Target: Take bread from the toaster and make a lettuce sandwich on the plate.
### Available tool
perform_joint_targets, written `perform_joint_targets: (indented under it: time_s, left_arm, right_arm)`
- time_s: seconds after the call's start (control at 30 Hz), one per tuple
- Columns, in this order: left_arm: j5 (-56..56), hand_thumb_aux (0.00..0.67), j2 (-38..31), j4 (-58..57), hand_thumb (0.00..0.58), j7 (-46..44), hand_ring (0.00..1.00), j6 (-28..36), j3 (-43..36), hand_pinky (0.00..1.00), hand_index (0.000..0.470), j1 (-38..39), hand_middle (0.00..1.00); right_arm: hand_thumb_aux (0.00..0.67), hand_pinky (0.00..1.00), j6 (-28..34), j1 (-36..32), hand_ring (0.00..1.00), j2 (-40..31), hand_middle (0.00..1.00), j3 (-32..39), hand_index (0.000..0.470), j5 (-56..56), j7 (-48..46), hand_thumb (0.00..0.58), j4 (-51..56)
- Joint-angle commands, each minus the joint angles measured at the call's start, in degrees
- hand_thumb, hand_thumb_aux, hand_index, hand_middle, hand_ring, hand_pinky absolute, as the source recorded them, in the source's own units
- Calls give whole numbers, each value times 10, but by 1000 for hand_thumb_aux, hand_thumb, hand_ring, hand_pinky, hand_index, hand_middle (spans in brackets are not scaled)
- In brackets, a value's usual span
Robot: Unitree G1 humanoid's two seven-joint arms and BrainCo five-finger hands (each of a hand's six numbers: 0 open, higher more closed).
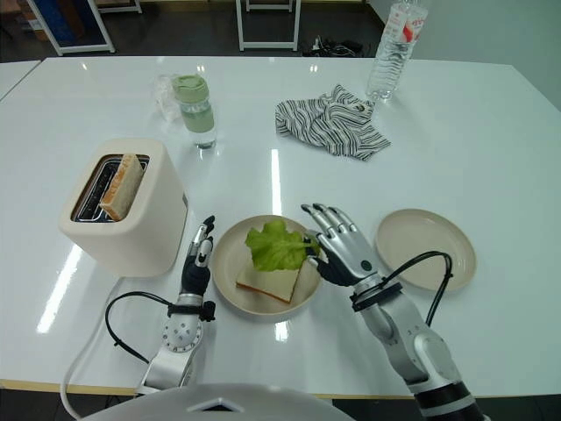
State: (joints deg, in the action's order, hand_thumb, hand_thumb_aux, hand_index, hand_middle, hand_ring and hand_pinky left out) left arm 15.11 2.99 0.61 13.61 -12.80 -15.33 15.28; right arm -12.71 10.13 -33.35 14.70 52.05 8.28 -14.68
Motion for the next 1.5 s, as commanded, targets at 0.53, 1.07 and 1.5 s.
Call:
perform_joint_targets:
  time_s: [0.53, 1.07, 1.5]
  left_arm:
    - [8, 0, 6, -22, 0, 0, 0, 3, -5, 0, 0, 2, 0]
    - [9, 0, 6, -30, 0, -1, 0, 1, -6, 0, 0, 1, 0]
    - [8, 0, -16, 73, 0, -40, 0, -20, -27, 0, 0, 17, 0]
  right_arm:
    - [670, 0, -6, -43, 0, 40, 0, 66, 470, 51, 32, 580, 123]
    - [0, 0, 9, -22, 0, 24, 0, 55, 0, 58, 29, 0, 96]
    - [0, 0, 14, 12, 0, 112, 0, -191, 0, -451, -18, 0, -45]
